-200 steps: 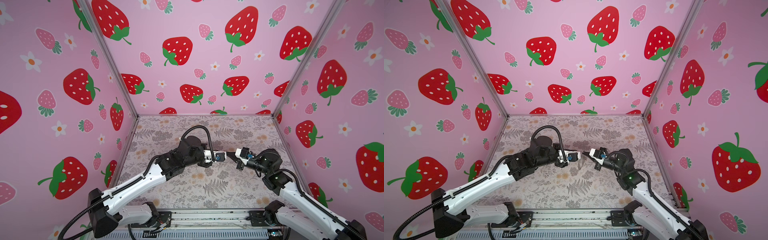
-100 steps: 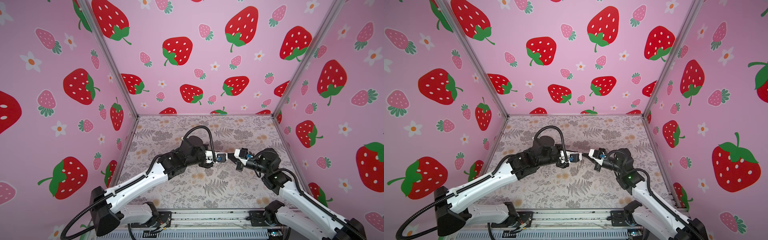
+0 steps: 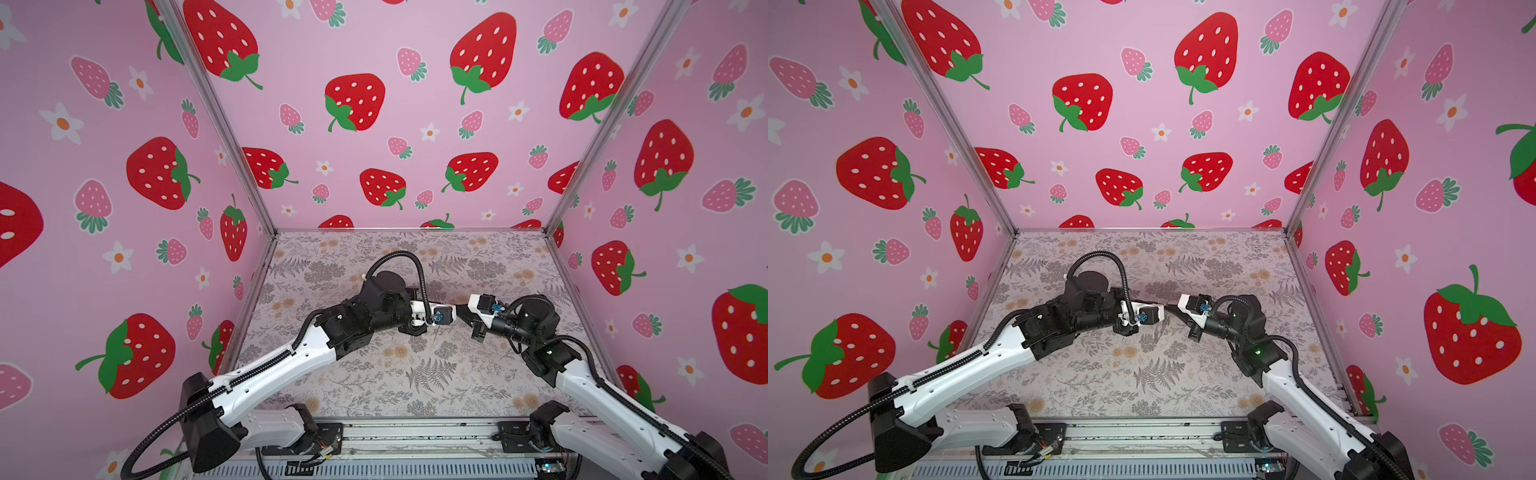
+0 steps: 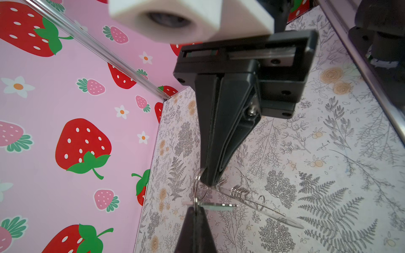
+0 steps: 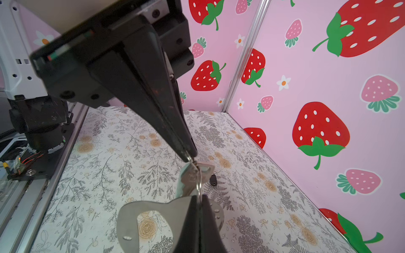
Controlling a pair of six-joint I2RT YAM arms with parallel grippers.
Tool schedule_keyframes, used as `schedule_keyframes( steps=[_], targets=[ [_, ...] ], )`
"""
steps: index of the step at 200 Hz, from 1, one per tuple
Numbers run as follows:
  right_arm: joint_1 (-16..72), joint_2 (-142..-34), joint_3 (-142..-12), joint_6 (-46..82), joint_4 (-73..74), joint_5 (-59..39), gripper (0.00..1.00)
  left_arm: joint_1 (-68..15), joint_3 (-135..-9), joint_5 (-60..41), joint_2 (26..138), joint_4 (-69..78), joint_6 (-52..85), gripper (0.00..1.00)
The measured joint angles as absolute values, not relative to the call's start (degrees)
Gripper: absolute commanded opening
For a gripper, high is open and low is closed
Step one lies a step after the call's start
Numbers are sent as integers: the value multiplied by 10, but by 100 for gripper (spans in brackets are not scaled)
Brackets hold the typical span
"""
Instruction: Put the keys on the keyring
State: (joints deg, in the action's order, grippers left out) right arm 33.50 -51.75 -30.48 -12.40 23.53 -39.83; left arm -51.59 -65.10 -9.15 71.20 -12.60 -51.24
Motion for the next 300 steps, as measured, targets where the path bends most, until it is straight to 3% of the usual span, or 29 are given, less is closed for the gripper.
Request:
schedule_keyframes(
  steps=[300],
  targets=[
    [332, -523, -321, -195, 176, -485, 0, -511, -699, -133, 735, -213, -583, 0]
  ],
)
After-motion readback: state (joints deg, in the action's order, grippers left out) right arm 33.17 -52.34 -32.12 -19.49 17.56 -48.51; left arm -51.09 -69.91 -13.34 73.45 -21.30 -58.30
